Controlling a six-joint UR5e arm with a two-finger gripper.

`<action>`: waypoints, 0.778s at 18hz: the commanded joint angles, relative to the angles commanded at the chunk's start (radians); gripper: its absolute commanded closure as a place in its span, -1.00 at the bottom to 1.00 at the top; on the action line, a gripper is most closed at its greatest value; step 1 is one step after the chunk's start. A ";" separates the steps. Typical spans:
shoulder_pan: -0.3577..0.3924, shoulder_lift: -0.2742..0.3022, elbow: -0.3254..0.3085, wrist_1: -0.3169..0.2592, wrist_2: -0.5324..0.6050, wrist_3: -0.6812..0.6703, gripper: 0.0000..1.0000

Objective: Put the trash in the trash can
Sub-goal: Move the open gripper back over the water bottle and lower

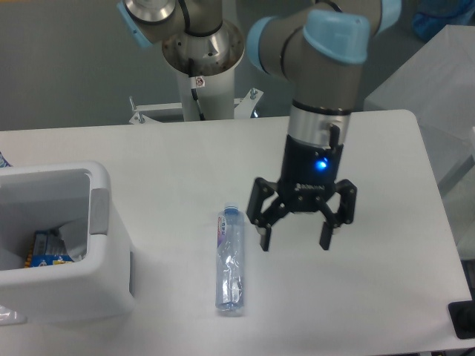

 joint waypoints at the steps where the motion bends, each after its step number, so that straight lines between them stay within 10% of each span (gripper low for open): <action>1: -0.002 -0.006 0.000 0.006 -0.002 -0.003 -1.00; 8: -0.067 -0.055 -0.017 -0.010 0.086 0.000 -1.00; 14: -0.146 -0.114 -0.021 -0.147 0.250 0.014 -1.00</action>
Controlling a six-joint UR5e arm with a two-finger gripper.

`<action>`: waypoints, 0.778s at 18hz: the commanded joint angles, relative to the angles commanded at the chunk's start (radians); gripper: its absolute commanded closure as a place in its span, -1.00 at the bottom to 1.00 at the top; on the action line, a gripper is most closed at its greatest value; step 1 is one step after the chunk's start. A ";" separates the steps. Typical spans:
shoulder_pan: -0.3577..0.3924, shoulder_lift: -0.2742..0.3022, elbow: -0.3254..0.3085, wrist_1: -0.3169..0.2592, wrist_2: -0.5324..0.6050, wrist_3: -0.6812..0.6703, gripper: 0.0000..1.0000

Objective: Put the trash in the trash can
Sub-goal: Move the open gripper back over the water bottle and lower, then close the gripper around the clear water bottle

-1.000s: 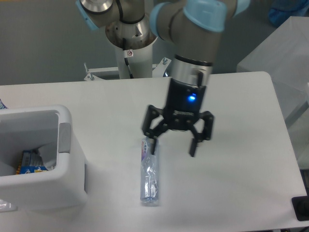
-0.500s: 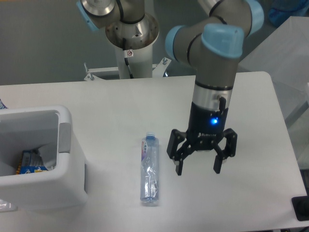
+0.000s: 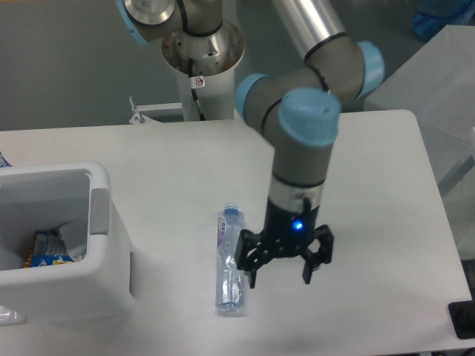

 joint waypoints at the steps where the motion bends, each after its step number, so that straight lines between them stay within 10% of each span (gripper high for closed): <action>1: -0.018 -0.014 -0.008 -0.003 0.031 0.000 -1.00; 14: -0.081 -0.118 -0.049 0.064 0.115 -0.009 -1.00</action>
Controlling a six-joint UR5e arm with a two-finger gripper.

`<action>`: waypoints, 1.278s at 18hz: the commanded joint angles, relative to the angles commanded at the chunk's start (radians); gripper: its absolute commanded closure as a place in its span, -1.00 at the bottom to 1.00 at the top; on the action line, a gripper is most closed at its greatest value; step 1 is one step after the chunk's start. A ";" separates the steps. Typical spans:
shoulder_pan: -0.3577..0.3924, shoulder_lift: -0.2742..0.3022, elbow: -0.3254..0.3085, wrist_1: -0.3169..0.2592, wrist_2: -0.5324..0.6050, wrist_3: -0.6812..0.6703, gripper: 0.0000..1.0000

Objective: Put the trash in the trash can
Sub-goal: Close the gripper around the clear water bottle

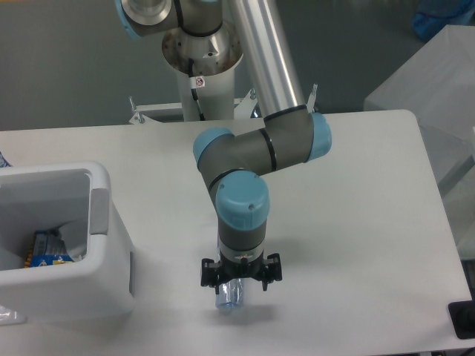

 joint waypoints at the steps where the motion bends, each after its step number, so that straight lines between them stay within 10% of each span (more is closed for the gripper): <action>1: 0.000 0.000 0.000 0.003 0.000 -0.002 -1.00; 23: -0.031 -0.083 0.003 0.034 0.008 0.002 -1.00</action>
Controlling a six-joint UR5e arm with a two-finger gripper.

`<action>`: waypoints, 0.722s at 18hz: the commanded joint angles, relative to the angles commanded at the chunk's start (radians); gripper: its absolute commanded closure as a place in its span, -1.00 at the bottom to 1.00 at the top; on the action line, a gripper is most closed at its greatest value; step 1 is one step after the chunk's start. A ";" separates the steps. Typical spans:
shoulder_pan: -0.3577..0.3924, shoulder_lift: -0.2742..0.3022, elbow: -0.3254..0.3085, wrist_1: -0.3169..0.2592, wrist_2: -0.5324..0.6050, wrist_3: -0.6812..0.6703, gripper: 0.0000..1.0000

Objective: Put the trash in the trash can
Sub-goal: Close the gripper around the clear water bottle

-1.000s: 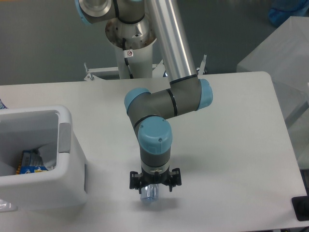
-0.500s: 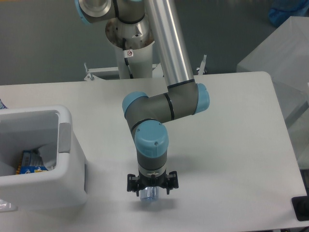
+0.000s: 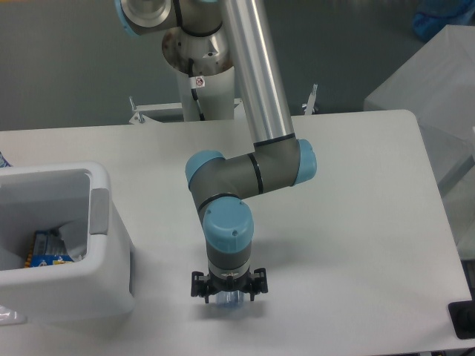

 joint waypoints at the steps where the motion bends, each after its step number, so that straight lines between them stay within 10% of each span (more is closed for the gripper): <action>1: -0.002 -0.003 0.000 0.000 0.011 0.002 -1.00; 13: -0.005 -0.012 -0.011 0.028 0.017 -0.003 -0.64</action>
